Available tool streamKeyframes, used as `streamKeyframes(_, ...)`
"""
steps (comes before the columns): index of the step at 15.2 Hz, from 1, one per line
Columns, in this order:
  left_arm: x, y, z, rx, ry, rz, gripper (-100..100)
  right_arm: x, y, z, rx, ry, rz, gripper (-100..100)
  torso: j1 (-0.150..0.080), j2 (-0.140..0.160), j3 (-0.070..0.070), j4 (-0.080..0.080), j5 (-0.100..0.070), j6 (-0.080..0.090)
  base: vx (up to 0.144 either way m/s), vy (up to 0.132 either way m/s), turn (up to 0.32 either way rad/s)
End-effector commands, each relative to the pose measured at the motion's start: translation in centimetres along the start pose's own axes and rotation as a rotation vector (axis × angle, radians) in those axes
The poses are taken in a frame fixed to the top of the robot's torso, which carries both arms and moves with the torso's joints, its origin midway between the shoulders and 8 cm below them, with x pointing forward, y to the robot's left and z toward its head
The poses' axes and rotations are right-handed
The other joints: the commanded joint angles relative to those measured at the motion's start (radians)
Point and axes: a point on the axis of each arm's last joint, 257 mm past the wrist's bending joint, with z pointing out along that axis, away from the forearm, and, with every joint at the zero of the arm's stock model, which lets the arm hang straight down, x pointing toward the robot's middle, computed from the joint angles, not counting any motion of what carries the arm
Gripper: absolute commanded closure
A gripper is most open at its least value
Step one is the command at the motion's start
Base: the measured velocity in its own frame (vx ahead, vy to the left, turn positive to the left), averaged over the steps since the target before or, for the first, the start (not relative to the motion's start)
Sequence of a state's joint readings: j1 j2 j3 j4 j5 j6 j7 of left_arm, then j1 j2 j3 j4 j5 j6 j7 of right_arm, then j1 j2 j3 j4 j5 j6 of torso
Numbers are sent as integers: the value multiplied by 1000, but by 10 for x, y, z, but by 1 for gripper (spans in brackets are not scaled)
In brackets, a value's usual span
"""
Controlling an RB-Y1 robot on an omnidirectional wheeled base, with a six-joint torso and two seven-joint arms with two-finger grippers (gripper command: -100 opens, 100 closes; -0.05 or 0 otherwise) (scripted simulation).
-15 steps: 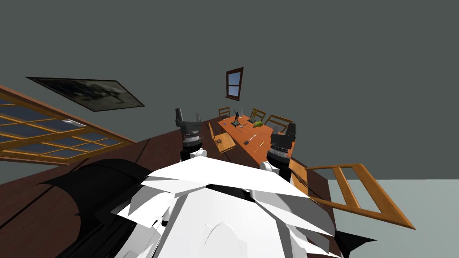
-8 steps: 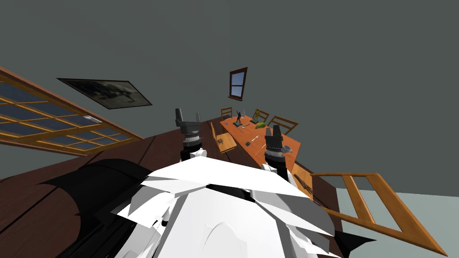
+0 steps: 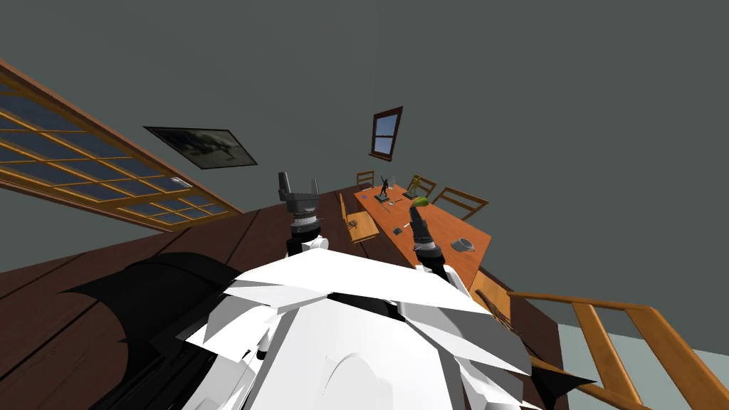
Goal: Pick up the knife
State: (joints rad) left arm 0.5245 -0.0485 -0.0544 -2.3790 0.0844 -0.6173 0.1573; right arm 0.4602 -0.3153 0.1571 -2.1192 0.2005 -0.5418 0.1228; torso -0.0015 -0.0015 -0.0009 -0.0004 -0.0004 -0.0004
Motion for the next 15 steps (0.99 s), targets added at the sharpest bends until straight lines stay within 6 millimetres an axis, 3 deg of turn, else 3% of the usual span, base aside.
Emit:
streamKeyframes(1,0,0,0,0,0,0,0,22,-13,-7,23,88,-42,-100,0,0,0,0,0,0,15,-15,217)
streamKeyframes(2,0,0,0,0,0,0,0,25,-13,-8,21,107,-63,-100,0,0,0,0,0,0,13,-17,160)
streamKeyframes(3,0,0,0,0,0,0,0,40,-23,-15,38,163,-79,-100,0,0,0,0,0,0,11,-18,145)
streamKeyframes(5,0,0,0,0,0,0,0,44,-23,-17,35,184,-107,-100,0,0,0,0,0,0,11,-18,106)
streamKeyframes(8,0,0,0,0,0,0,0,78,-46,-39,66,325,-172,-100,0,0,0,0,0,0,9,-15,197)
streamKeyframes(10,0,0,0,0,0,0,0,82,-47,-41,61,348,-201,-100,0,0,0,0,0,0,11,-20,105)
streamKeyframes(11,0,0,0,0,0,0,0,97,-60,-56,77,420,-229,-100,0,0,0,0,0,0,9,-14,153)
streamKeyframes(13,0,0,0,0,0,0,0,100,-60,-57,72,434,-251,-100,0,0,0,0,0,0,7,-16,116)
streamKeyframes(14,0,0,0,0,0,0,0,113,-73,-74,88,508,-280,-100,0,0,0,0,0,0,10,-13,182)
streamKeyframes(15,0,0,0,0,0,0,0,116,-74,-75,83,518,-297,-100,0,0,0,0,0,0,12,-17,181)
